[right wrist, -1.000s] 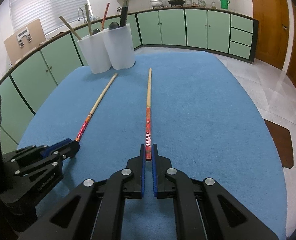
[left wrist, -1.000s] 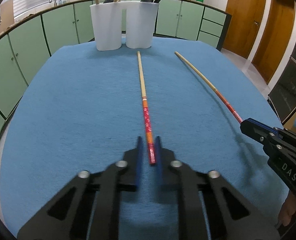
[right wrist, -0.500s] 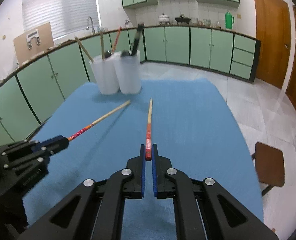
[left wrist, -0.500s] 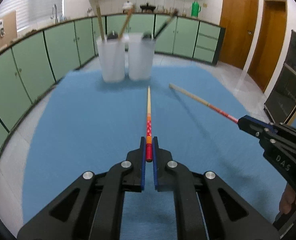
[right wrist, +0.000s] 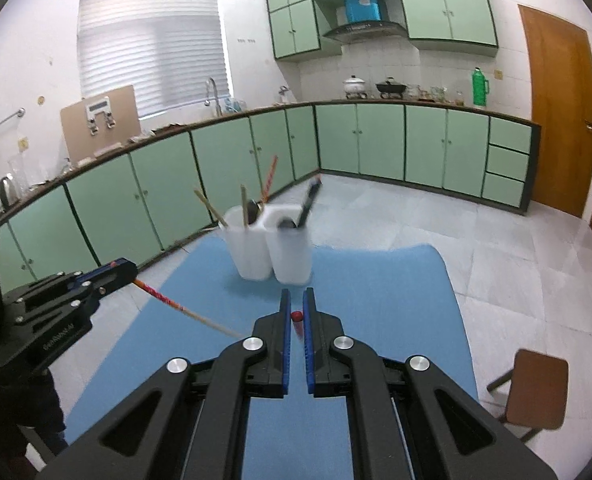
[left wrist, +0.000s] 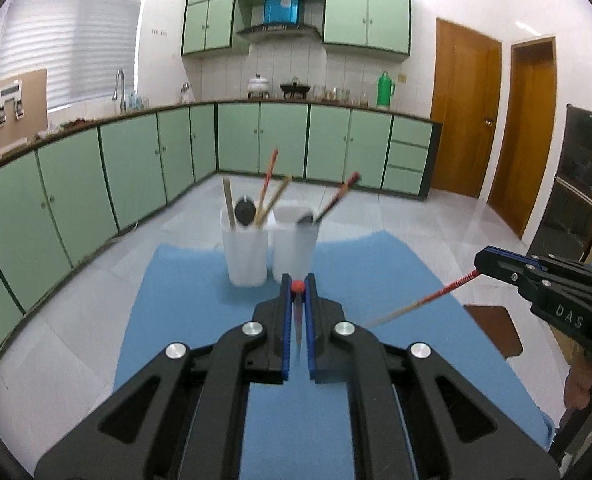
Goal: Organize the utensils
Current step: 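Lift both chopsticks, insert them into the white holder and open both tools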
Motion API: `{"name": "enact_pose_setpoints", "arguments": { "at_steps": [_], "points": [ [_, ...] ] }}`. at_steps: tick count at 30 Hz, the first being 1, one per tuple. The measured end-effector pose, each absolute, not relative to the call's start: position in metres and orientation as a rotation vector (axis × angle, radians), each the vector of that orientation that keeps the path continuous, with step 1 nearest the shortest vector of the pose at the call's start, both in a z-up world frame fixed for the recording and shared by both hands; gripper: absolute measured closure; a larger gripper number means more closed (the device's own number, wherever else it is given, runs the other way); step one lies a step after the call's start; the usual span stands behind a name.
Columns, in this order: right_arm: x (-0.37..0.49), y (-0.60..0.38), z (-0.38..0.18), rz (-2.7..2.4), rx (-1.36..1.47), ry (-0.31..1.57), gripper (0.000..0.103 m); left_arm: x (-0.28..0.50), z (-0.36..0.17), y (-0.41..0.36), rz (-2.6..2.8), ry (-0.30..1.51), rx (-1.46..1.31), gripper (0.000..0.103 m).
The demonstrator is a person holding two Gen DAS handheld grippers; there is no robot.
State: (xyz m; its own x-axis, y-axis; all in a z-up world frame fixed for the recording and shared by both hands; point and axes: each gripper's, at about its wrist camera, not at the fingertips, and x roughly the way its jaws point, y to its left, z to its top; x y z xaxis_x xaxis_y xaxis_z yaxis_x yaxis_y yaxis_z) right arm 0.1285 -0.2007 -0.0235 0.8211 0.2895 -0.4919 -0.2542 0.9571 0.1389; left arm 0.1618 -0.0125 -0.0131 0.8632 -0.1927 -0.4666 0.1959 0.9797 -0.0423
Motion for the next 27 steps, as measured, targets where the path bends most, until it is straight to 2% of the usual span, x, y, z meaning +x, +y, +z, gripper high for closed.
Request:
{"name": "enact_pose_setpoints", "arguments": {
  "at_steps": [12,20,27],
  "points": [
    [0.166,-0.179,0.025,0.391,0.026,0.532,0.097,0.175,0.024,-0.001,-0.239,0.424,0.003,0.098],
    [0.186,-0.174,0.081,0.443,0.029,0.434,0.097,0.174,0.082,0.015,-0.213,0.277,0.018,0.098],
    [0.221,-0.161,0.128,0.41,0.021,0.34,0.098,0.203,0.129,0.007,-0.207,0.172,0.026,0.098]
  ]
}}
